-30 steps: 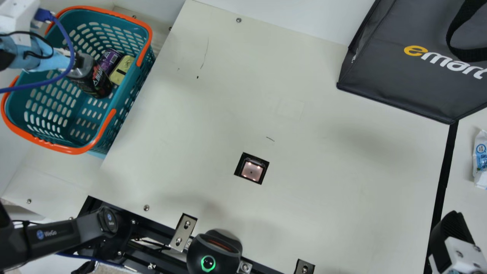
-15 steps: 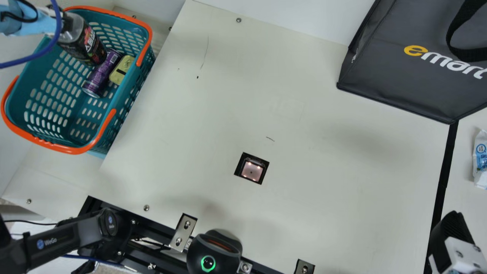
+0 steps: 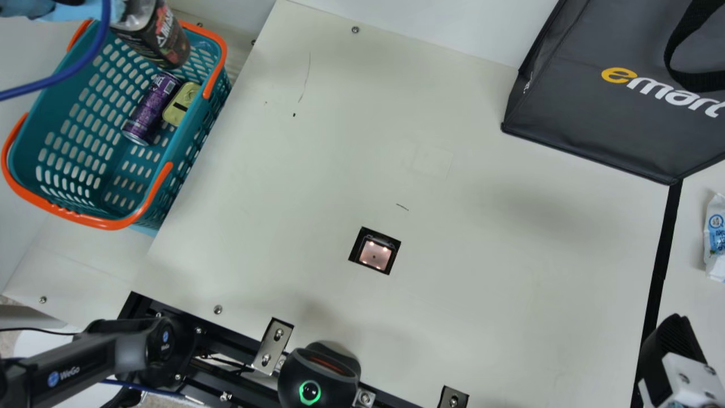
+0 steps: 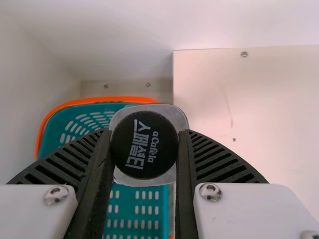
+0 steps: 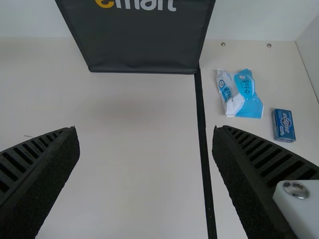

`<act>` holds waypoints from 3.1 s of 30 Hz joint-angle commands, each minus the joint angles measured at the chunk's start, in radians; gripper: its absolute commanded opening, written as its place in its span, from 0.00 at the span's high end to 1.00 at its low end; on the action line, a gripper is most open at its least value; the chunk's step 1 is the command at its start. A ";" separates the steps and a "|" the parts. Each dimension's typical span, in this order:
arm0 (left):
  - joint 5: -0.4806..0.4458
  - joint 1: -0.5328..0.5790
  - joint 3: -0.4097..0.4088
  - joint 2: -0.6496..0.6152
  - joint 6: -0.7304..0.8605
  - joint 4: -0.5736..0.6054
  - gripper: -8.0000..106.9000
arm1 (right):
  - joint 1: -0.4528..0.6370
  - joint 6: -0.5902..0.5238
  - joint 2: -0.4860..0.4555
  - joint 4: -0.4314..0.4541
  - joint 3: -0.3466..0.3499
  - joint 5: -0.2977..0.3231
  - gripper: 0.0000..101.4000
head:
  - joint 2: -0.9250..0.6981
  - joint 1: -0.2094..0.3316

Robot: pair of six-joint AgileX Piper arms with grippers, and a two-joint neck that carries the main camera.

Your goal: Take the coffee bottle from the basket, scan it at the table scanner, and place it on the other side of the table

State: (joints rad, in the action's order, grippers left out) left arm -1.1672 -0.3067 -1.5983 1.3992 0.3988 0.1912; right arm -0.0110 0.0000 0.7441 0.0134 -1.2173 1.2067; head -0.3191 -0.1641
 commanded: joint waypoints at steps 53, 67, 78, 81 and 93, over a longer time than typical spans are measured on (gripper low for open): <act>0.258 0.457 0.650 -0.275 -0.337 -0.154 1.00 | 0.000 0.000 0.000 0.000 0.000 0.000 0.06 | -0.002 0.026; 0.269 0.463 0.694 -0.286 -0.328 -0.154 0.65 | 0.000 0.000 0.000 0.000 0.000 0.000 0.06 | -0.002 0.026; 0.272 0.455 0.708 -0.287 -0.317 -0.149 0.33 | 0.000 0.000 0.000 0.000 0.000 0.000 0.06 | -0.002 0.026; 0.271 0.446 0.695 -0.290 -0.313 -0.144 0.24 | 0.000 0.000 0.000 0.000 0.000 0.000 0.06 | -0.002 0.026; 0.269 0.381 0.583 -0.342 -0.259 -0.088 0.15 | 0.000 0.000 0.000 0.000 0.000 0.000 0.06 | -0.002 0.026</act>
State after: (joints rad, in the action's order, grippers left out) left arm -0.8982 0.0773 -1.0064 1.0631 0.1362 0.0980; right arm -0.0110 0.0000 0.7441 0.0134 -1.2173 1.2067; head -0.3191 -0.1641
